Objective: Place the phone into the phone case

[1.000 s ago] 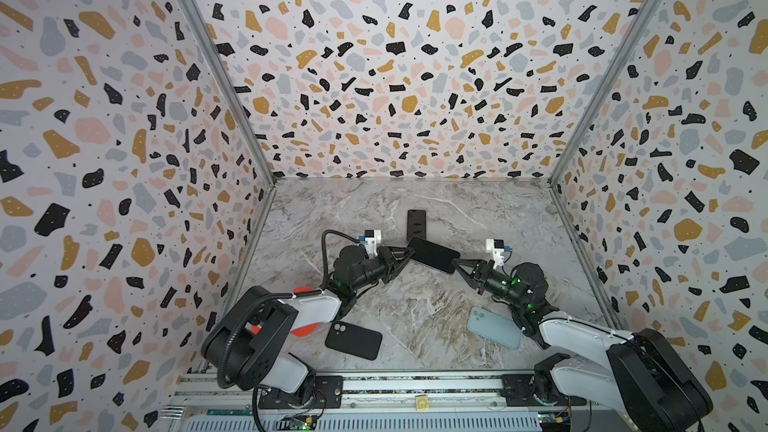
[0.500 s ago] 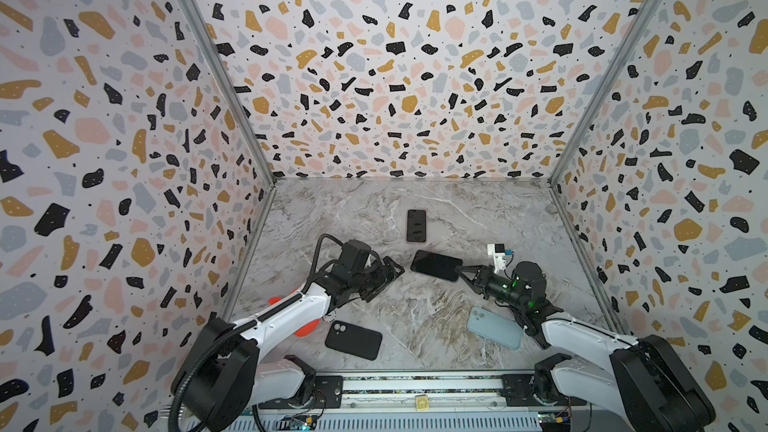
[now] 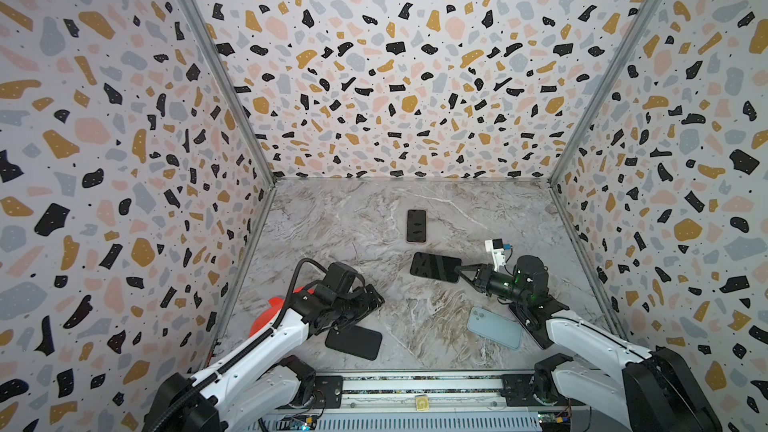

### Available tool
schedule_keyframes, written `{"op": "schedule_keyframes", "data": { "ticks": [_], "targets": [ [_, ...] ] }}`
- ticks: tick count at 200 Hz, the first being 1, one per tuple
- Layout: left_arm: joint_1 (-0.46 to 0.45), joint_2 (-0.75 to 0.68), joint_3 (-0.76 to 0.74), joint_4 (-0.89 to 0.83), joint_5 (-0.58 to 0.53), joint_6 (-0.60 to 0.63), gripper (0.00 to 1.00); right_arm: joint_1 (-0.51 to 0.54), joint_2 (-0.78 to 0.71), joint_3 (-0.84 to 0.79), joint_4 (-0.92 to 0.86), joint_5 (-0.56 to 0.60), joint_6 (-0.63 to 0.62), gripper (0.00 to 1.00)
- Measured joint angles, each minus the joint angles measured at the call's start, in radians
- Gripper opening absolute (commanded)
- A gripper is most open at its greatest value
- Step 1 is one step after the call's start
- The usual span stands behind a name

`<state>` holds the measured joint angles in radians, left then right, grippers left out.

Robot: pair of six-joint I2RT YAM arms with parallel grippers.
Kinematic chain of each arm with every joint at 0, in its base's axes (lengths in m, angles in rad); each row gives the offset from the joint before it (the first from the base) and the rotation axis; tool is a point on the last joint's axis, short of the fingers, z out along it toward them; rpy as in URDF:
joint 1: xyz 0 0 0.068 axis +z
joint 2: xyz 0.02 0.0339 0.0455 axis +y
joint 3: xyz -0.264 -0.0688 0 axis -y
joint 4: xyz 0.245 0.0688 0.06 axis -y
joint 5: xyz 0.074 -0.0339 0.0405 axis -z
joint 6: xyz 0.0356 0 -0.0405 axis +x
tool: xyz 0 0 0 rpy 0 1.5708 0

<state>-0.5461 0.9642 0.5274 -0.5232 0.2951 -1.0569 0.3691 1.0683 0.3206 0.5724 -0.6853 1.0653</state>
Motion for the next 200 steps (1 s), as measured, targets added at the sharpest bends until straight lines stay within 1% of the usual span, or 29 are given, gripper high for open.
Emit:
{"op": "schedule_keyframes", "data": {
  "ticks": [37, 80, 137, 170, 200],
  "targets": [
    [0.000, -0.010, -0.028, -0.060, -0.006, 0.003, 0.89, 0.010, 0.000, 0.000, -0.028, -0.006, -0.015, 0.00],
    [0.000, 0.013, -0.075, -0.014, 0.001, 0.008, 0.87, 0.026, 0.002, 0.001, -0.034, -0.007, -0.018, 0.00],
    [0.000, 0.082, -0.093, 0.073, 0.010, 0.026, 0.75, 0.040, 0.006, 0.010, -0.038, -0.006, -0.020, 0.00],
    [0.000, 0.134, -0.063, 0.089, 0.002, 0.056, 0.71, 0.053, 0.006, 0.010, -0.039, 0.000, -0.020, 0.00],
    [0.000, 0.234, 0.017, 0.090, -0.018, 0.115, 0.68, 0.057, 0.003, 0.010, -0.051, 0.005, -0.024, 0.00]
  ]
}}
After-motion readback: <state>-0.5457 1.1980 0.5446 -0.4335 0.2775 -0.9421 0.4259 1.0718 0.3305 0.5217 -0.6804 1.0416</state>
